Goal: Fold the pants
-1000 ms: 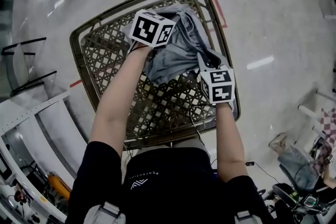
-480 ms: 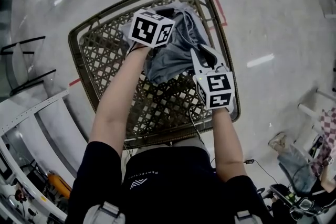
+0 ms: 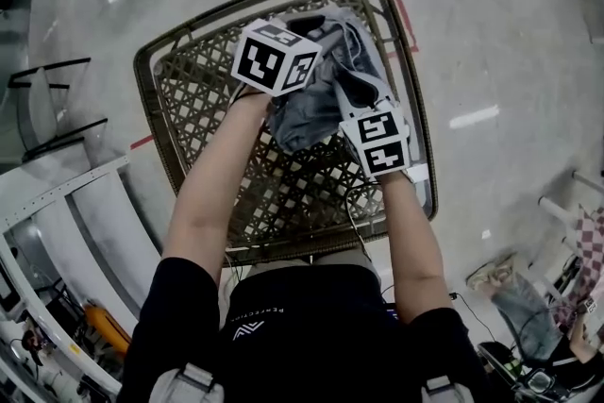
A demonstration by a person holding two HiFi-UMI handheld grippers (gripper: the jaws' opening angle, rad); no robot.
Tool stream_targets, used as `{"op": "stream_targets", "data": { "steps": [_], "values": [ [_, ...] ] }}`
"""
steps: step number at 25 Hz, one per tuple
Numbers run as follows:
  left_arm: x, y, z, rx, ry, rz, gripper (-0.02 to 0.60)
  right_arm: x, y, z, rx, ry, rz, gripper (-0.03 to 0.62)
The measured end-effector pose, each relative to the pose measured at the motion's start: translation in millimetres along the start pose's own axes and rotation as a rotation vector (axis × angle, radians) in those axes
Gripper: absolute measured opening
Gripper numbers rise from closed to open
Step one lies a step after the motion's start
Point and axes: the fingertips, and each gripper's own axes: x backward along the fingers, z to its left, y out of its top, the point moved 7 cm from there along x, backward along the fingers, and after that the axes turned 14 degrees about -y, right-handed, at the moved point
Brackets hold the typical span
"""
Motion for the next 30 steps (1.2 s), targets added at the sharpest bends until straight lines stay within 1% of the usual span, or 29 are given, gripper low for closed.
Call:
{"op": "stream_targets", "data": {
  "steps": [4, 7, 9, 12, 14, 16, 18, 19, 25, 28, 30],
  "values": [
    [2.8, -10.2, -1.8, 0.007, -0.001, 0.010, 0.137, -4.6, -4.8, -16.4, -0.044, -0.065, 0.023, 0.075],
    [4.7, -21.7, -4.8, 0.015, 0.000, 0.004, 0.137, -7.5, -8.1, -19.5, -0.053, -0.082, 0.030, 0.075],
    [8.7, -28.3, -7.7, 0.023, 0.003, -0.017, 0.135, -6.2, -10.0, -18.8, -0.054, -0.075, 0.029, 0.075],
    [19.8, -33.9, -10.3, 0.028, 0.024, -0.061, 0.127, 1.6, -5.8, -19.6, -0.088, -0.079, 0.000, 0.075],
    [30.8, -34.1, -13.2, 0.029, 0.040, -0.096, 0.112, 10.4, -1.9, -21.1, -0.107, -0.090, -0.026, 0.075],
    [44.6, -34.0, -18.5, 0.032, 0.061, -0.141, 0.082, 20.6, 0.7, -22.3, -0.121, -0.098, -0.053, 0.075],
    [58.4, -37.3, -27.5, 0.040, 0.084, -0.187, 0.046, 31.6, -0.1, -22.7, -0.134, -0.106, -0.068, 0.075],
    [64.3, -40.5, -33.2, 0.045, 0.091, -0.202, 0.041, 37.3, -1.3, -22.6, -0.139, -0.113, -0.070, 0.072],
    [93.9, -64.6, -65.0, 0.063, 0.137, -0.219, 0.028, 67.5, -1.3, -15.4, -0.155, -0.152, -0.075, 0.063],
    [116.2, -73.8, -89.7, 0.108, 0.125, -0.252, 0.025, 90.4, 2.9, -4.2, -0.173, -0.176, -0.091, 0.060],
    [131.7, -79.5, -109.7, 0.122, 0.116, -0.274, 0.023, 108.1, 5.8, 4.4, -0.187, -0.182, -0.107, 0.060]
  ]
}}
